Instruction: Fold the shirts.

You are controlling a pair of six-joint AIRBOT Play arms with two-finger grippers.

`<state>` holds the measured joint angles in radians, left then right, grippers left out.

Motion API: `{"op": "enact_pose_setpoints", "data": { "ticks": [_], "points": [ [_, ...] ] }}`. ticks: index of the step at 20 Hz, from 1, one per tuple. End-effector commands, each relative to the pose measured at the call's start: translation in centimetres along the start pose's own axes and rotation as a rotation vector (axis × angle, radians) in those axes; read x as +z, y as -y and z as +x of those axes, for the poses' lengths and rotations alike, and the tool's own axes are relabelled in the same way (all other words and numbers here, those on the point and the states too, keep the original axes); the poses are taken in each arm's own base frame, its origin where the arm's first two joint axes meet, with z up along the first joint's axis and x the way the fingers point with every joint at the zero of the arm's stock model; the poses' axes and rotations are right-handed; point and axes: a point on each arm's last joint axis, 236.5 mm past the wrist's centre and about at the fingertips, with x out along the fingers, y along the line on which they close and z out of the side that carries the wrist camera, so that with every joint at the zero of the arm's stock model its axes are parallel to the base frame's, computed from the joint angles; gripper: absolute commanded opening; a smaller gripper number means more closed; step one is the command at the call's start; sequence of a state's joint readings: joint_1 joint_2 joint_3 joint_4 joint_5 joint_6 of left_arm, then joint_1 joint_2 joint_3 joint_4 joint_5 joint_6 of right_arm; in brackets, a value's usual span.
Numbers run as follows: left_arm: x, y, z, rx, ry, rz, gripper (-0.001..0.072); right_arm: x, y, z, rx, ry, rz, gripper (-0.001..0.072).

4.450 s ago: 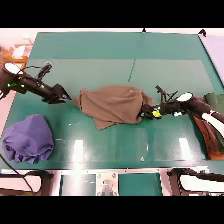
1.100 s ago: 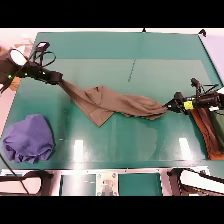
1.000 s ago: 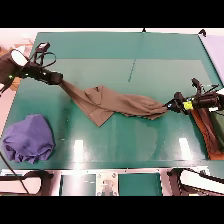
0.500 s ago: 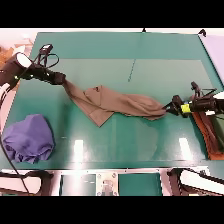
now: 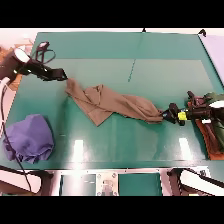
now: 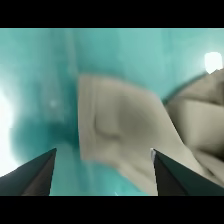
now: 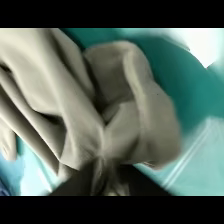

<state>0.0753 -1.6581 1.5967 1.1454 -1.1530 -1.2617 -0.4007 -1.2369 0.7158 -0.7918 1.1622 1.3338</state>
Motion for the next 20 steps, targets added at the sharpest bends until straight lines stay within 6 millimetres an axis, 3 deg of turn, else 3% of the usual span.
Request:
{"op": "enact_pose_setpoints", "data": {
  "ticks": [1, 4, 7, 8, 9, 10, 13, 16, 18, 20],
  "points": [
    [-3.5, 1.6, -4.2, -0.072, -0.202, -0.102, 0.0673, 2.0, -2.0, -1.9, 0.017, 0.043, -0.072, 0.0441],
    [-7.4, 2.9, -4.8, -0.088, -0.285, -0.187, 0.0672, 2.0, -2.9, -5.1, 0.022, 0.001, -0.164, 0.0431],
    [-13.4, 4.6, -4.8, -0.117, -0.339, -0.242, 0.0672, 1.5, 0.8, -6.7, -0.059, -0.019, -0.114, 0.0430],
    [-15.1, 5.4, -4.5, -0.136, -0.319, -0.273, 0.0672, 1.5, 2.1, -6.8, -0.081, -0.006, -0.064, 0.0396],
    [-16.3, 6.4, -4.1, -0.169, -0.289, -0.308, 0.0672, 1.5, 3.2, -6.8, -0.099, 0.009, -0.025, 0.0316],
    [-17.4, 7.5, -3.3, -0.215, -0.250, -0.360, 0.0672, 1.4, 4.3, -6.7, -0.114, 0.025, 0.021, 0.0293],
    [-20.5, 9.9, 0.6, -0.292, -0.186, -0.455, 0.0672, 1.5, 6.2, -6.3, -0.129, 0.059, 0.109, 0.0296],
    [-20.7, 13.0, 4.5, -0.315, -0.085, -0.474, 0.0671, 0.9, 6.0, -5.6, -0.113, 0.042, 0.120, 0.0296],
    [-20.0, 14.7, 6.3, -0.313, -0.043, -0.489, 0.0671, 0.8, 5.5, -5.4, -0.101, 0.038, 0.115, 0.0296],
    [-20.8, 16.2, 7.9, -0.308, -0.058, -0.498, 0.0671, 0.7, 5.1, -5.2, -0.098, 0.032, 0.106, 0.0296]
  ]
}}
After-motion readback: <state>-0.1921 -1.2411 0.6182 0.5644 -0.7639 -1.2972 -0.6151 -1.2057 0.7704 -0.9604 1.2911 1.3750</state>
